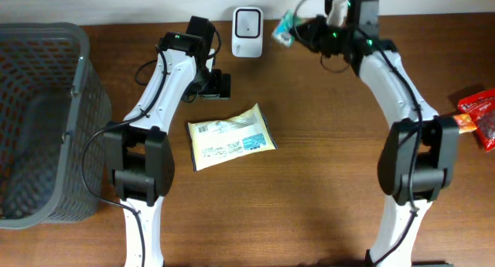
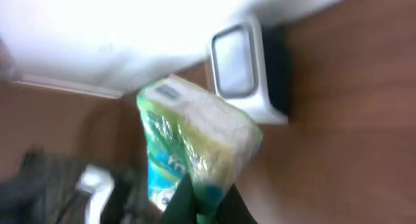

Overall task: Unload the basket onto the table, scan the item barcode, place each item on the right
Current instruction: 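Lift the green pack to the scanner, then place it at right edge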

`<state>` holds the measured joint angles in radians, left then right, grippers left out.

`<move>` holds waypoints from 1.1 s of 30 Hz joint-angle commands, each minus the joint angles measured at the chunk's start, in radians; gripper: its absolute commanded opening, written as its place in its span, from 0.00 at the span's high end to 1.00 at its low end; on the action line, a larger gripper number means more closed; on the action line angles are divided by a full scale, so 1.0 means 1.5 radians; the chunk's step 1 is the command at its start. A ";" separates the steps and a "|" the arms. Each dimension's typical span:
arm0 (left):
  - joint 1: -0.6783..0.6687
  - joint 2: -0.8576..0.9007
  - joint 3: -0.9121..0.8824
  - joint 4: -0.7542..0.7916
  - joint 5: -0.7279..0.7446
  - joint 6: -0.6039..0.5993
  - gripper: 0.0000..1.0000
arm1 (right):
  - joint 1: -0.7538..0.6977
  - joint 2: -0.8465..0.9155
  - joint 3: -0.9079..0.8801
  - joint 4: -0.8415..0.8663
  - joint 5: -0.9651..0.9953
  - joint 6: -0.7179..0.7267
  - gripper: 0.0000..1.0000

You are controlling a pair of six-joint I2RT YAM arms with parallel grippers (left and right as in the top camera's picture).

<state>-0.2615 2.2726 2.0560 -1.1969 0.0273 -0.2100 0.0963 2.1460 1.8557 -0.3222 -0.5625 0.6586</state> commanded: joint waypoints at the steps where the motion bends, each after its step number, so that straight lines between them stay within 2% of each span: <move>1: 0.002 0.006 0.000 -0.001 0.007 -0.009 0.01 | 0.087 -0.005 0.082 -0.042 0.398 -0.090 0.96; 4: 0.002 0.006 0.000 -0.001 0.007 -0.009 0.01 | 0.132 0.001 0.090 -0.027 0.524 -0.204 0.96; 6: 0.002 0.006 0.000 0.000 0.007 -0.009 0.01 | 0.136 0.015 0.090 -0.015 0.522 -0.227 0.96; 7: 0.002 0.006 0.000 -0.001 0.007 -0.009 0.01 | 0.137 0.028 0.090 0.000 0.523 -0.280 0.96; 10: 0.002 0.006 0.000 0.000 0.007 -0.009 0.01 | 0.156 0.063 0.090 0.047 0.516 -0.485 0.96; 11: 0.002 0.006 0.000 -0.001 0.007 -0.009 0.01 | 0.174 0.083 0.090 0.077 0.516 -0.620 0.96; 13: 0.001 0.006 0.000 -0.001 0.007 -0.009 0.01 | 0.194 0.110 0.090 0.120 0.516 -0.731 0.96; 15: 0.001 0.006 0.000 -0.001 0.007 -0.009 0.01 | 0.202 0.131 0.090 0.154 0.515 -0.768 0.96; 19: 0.002 0.006 0.000 -0.001 0.007 -0.009 0.01 | 0.210 0.156 0.090 0.174 0.516 -0.911 0.96; 23: -0.005 0.006 0.000 0.000 0.007 -0.009 0.01 | 0.209 0.156 0.090 0.212 0.552 -0.901 0.96; 26: -0.005 0.006 0.000 -0.001 0.007 -0.009 0.01 | 0.190 0.140 0.090 0.243 0.655 -0.773 0.96; 28: -0.006 0.006 0.000 -0.001 0.007 -0.009 0.01 | 0.147 0.106 0.090 0.186 0.662 -0.610 0.96; 31: -0.006 0.006 0.000 -0.001 0.007 -0.009 0.01 | 0.032 0.037 0.090 0.009 0.662 -0.340 0.96; 33: -0.008 0.006 0.000 -0.001 0.007 -0.009 0.01 | -0.051 0.009 0.090 -0.114 0.662 -0.238 0.96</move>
<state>-0.2672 2.2726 2.0560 -1.1965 0.0269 -0.2100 0.1726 2.2894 1.9800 -0.3496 0.3939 -0.0307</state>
